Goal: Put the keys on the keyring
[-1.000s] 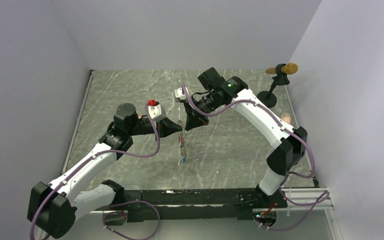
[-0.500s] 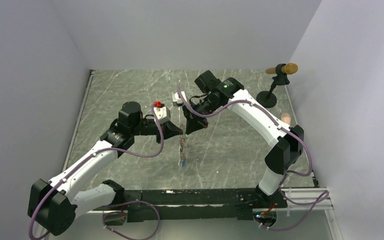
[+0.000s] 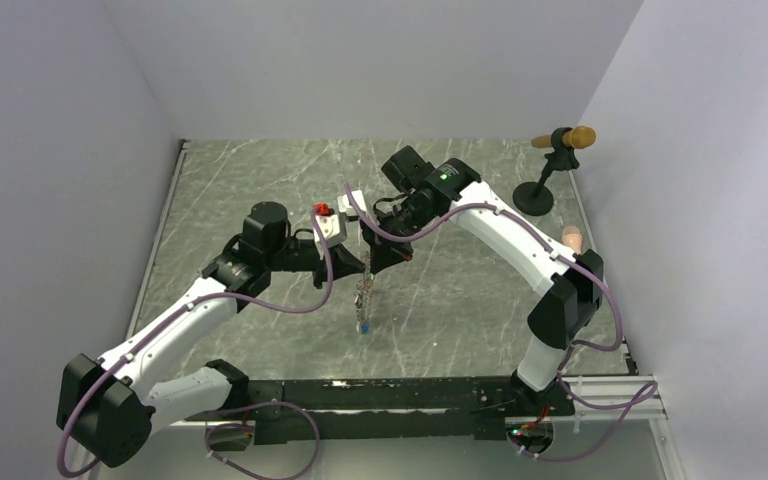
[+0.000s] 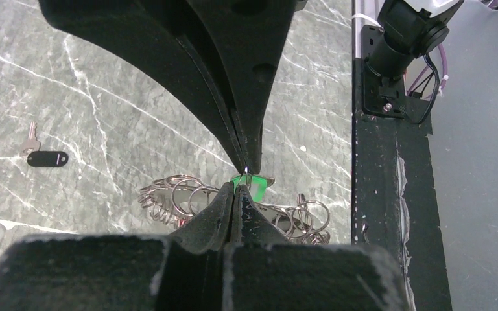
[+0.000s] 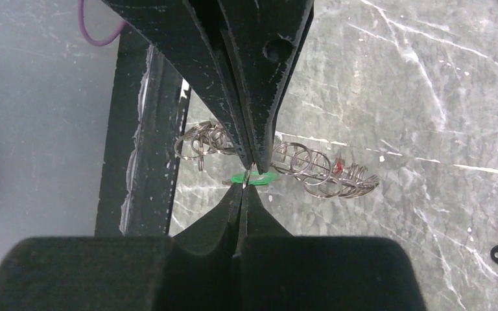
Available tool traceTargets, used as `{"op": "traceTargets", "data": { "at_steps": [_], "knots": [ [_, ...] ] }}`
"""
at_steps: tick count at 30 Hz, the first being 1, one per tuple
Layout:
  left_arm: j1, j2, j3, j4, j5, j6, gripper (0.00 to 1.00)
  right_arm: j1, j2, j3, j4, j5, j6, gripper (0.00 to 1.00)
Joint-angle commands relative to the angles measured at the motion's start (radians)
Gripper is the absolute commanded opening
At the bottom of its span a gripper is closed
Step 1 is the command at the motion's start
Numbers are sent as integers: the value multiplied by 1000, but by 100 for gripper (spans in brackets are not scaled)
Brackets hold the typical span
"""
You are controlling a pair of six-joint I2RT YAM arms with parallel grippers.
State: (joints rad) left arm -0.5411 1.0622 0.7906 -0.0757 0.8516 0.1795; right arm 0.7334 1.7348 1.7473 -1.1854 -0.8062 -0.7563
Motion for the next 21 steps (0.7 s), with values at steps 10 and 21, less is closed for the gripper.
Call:
{"op": "traceTargets", "data": {
  "at_steps": [10,21],
  "knots": [
    [1,-8,21,169,-45,-137,0,55,-9,9,129,0,-2,0],
    [32,-37,-68,363,-62,-363,0,64,-8,1,145,49,3,0]
  ]
}}
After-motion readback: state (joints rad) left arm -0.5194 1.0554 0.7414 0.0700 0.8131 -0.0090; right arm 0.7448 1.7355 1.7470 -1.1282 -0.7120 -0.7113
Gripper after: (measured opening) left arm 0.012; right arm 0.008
